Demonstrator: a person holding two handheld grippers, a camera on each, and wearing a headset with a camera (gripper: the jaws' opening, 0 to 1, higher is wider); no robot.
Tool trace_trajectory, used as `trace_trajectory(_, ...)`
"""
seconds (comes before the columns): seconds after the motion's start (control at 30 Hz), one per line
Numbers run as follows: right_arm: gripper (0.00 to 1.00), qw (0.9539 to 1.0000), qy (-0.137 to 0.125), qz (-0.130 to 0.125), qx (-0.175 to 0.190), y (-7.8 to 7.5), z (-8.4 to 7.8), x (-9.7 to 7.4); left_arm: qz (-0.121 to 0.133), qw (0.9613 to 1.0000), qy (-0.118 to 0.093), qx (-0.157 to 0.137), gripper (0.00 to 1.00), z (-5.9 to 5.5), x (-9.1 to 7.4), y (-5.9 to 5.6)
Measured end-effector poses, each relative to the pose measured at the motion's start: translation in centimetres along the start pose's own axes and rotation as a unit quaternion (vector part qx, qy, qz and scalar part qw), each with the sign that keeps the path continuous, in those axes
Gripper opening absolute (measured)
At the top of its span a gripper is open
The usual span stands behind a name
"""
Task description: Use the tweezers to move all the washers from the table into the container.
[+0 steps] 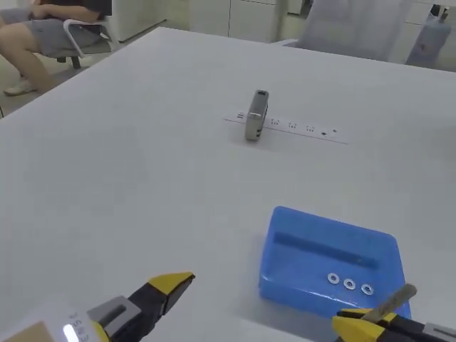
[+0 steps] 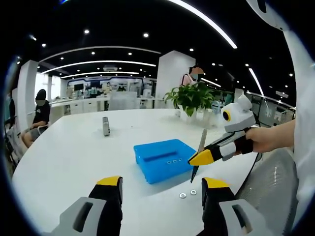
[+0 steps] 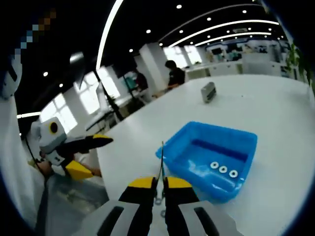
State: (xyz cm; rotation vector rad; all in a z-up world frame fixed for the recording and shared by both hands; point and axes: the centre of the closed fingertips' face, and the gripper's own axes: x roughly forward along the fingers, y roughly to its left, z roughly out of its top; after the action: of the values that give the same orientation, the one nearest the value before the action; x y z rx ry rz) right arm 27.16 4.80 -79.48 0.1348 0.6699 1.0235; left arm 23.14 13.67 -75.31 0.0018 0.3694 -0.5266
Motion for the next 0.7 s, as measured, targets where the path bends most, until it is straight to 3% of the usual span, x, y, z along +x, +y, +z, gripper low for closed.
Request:
trace_trajectory(0.4, 0.04, 0.9994, 0.033, 0.002, -0.009, -0.1, -2.6, 0.4, 0.000, 1.0000, 0.004, 0.001, 0.64, -0.1, 0.0, -0.1)
trace_trajectory(0.6, 0.04, 0.9979, 0.044, 0.006, -0.048, 0.2, -3.1, 0.6, -0.001, 1.0000, 0.006, 0.003, 0.64, -0.2, 0.0, -0.1)
trace_trajectory(0.7, 0.04, 0.9920, 0.055, 0.015, -0.113, 0.8, -3.3, 0.5, -0.001, 1.0000, 0.006, 0.003, 0.64, -0.2, 0.0, -0.1)
